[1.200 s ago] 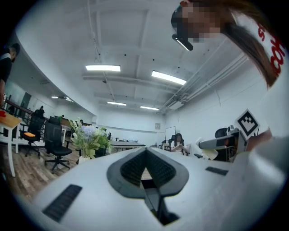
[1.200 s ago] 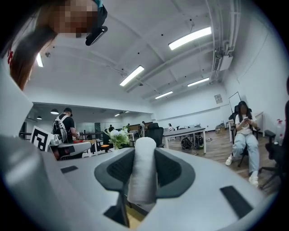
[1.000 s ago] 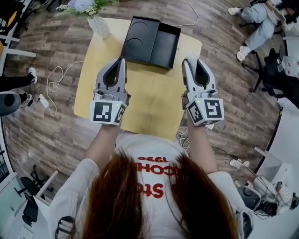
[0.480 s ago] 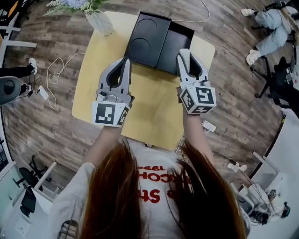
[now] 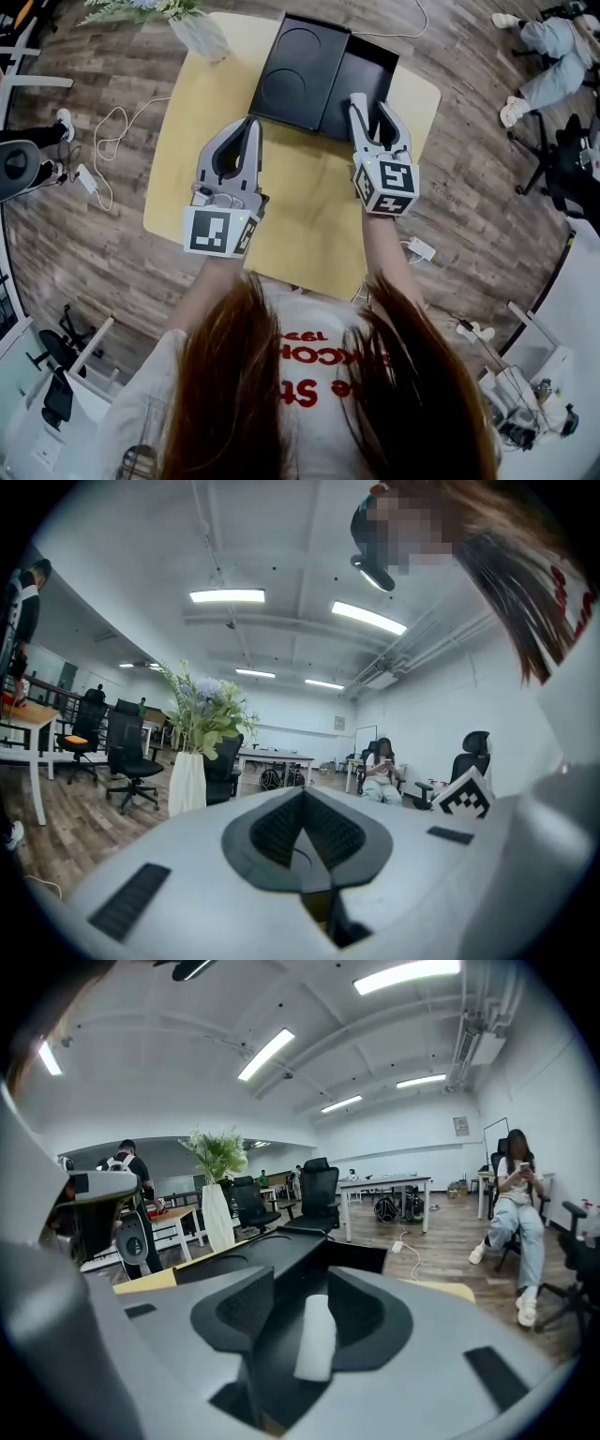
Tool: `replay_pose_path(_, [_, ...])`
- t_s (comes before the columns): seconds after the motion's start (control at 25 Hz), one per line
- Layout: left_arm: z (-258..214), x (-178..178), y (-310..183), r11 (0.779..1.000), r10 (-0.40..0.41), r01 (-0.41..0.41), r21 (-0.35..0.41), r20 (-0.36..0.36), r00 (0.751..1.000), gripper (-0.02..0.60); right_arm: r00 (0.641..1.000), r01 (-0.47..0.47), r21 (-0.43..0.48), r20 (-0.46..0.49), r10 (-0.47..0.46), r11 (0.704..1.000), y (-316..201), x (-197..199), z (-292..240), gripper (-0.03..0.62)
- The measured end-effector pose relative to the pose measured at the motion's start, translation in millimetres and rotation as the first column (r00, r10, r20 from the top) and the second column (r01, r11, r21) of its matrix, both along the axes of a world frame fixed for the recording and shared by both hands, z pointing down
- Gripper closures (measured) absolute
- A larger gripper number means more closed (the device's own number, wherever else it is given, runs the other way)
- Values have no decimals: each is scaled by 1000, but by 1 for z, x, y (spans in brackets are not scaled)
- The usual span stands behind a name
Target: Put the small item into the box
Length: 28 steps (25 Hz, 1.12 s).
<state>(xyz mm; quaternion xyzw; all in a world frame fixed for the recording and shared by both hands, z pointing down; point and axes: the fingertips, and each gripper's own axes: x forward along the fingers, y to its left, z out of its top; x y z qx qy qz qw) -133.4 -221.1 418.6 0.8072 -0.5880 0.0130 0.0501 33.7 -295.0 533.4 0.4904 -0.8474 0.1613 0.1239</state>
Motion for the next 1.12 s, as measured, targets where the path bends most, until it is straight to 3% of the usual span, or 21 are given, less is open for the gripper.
replay_pose_path(0.32, [-19, 5, -3, 999, 17, -16, 42, -2, 1000, 578, 999, -20, 112, 39, 16, 993, 6, 15, -52, 573])
replay_pose_path(0.72, [-55, 10, 11, 994, 41, -43, 105, 19, 999, 577, 994, -53, 224, 103, 30, 973, 47, 39, -136, 588])
replay_pose_path(0.96, [-73, 12, 26, 989, 51, -55, 138, 32, 998, 578, 996, -51, 301, 83, 27, 952, 75, 50, -172, 588])
replay_pose_path(1.12, [-83, 12, 37, 986, 55, -58, 153, 30, 998, 577, 994, -65, 309, 102, 35, 949, 90, 55, -185, 589])
